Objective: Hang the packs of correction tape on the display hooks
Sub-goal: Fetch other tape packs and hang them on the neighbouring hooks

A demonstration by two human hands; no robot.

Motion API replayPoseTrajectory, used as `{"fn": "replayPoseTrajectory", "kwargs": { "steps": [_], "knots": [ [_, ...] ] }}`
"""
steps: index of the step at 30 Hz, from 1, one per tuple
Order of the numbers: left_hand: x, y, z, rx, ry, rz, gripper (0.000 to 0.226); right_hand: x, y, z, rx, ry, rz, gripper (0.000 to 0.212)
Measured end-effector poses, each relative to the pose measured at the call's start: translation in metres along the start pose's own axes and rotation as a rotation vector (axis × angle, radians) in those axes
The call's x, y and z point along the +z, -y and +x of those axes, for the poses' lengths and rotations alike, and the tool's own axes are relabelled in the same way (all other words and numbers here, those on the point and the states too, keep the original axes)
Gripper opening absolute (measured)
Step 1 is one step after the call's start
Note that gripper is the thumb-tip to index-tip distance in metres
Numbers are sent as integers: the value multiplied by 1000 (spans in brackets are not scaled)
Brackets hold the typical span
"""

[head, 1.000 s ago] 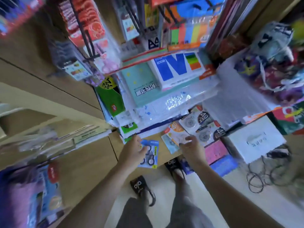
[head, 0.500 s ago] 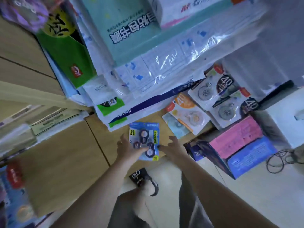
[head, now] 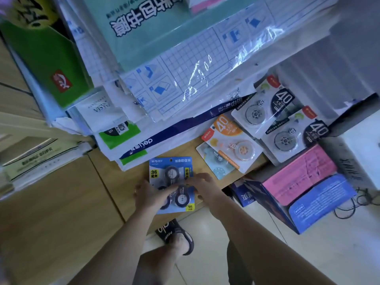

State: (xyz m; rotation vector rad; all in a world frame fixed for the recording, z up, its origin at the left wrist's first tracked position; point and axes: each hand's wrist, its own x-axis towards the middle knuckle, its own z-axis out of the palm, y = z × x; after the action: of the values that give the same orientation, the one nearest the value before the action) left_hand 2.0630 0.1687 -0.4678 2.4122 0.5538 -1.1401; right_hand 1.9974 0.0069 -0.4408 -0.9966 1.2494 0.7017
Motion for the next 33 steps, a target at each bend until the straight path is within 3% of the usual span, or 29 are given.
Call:
{"fn": "replayPoseTrajectory", "kwargs": {
  "steps": [4, 7, 9, 12, 21, 28, 33],
  "knots": [
    [-7, -10, -19, 117, 97, -158, 61, -27, 14, -13, -189, -120, -273, 58],
    [-11, -22, -33, 180, 103, -262, 37, -60, 32, -24, -501, -427, -568, 56],
    [-12, -26, -37, 220, 96, -289, 26, -80, 47, -24, -548, -582, -710, 60],
    [-11, -30, -40, 259, 80, -330, 28, -95, 58, -14, -467, -643, -897, 69],
    [-3, -38, -38, 314, 34, -426, 40, -91, 52, 1, -398, -685, -1025, 82],
    [-7, -59, -52, 324, 60, -458, 45, -95, 50, -8, -370, -684, -883, 89],
    [-15, -87, -69, 388, 50, -419, 43, -102, 55, -26, -335, -496, -548, 85]
  ]
}}
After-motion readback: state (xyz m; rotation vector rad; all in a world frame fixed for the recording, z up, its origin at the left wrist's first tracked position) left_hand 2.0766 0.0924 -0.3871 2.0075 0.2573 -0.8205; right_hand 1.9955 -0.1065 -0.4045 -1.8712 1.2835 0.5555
